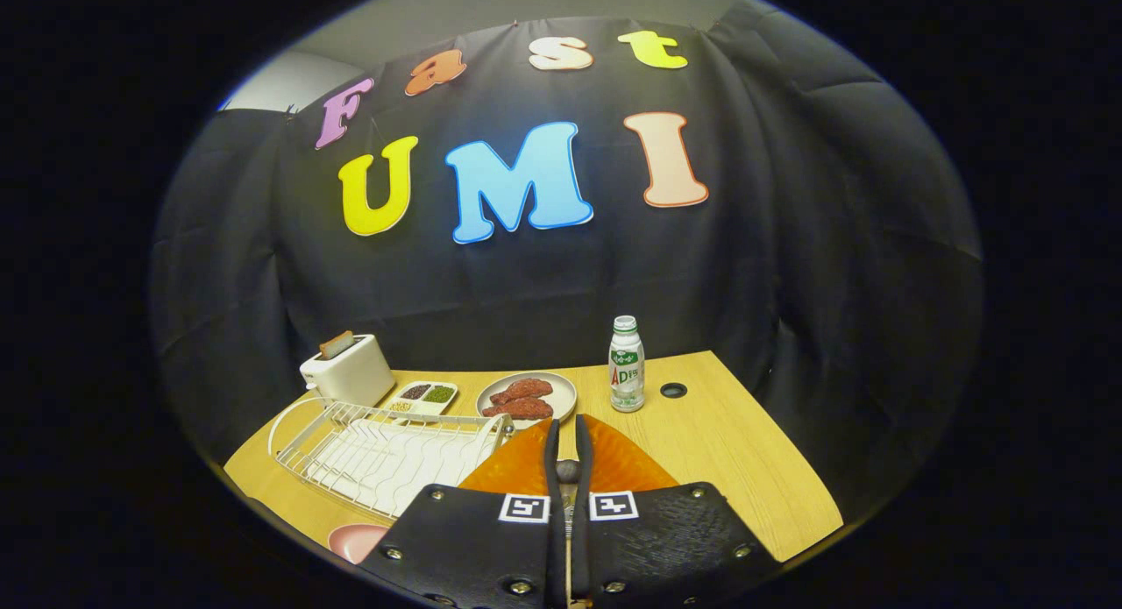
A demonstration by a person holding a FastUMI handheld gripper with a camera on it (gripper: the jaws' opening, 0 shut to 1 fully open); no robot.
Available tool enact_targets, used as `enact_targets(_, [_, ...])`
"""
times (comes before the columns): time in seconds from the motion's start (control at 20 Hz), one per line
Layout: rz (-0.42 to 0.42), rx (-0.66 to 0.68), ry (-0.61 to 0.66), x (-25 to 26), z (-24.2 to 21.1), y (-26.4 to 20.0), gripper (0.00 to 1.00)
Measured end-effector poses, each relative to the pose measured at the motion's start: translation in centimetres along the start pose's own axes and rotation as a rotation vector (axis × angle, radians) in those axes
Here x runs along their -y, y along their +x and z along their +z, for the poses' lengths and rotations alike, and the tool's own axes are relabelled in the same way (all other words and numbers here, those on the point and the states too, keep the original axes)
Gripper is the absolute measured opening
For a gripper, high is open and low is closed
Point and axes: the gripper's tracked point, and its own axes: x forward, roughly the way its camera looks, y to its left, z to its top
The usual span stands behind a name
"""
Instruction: Take the plate from the dish rack, then take the spoon from the basket and place it into the plate.
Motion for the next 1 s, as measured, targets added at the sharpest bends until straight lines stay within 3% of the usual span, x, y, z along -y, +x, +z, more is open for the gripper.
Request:
enact_targets(0.5, [0.008, 0.045, -0.036, -3.7, 4.1, -4.7, 0.02])
enact_targets(1.0, [0.007, -0.012, -0.018, -8.4, 0.9, -8.9, 0.02])
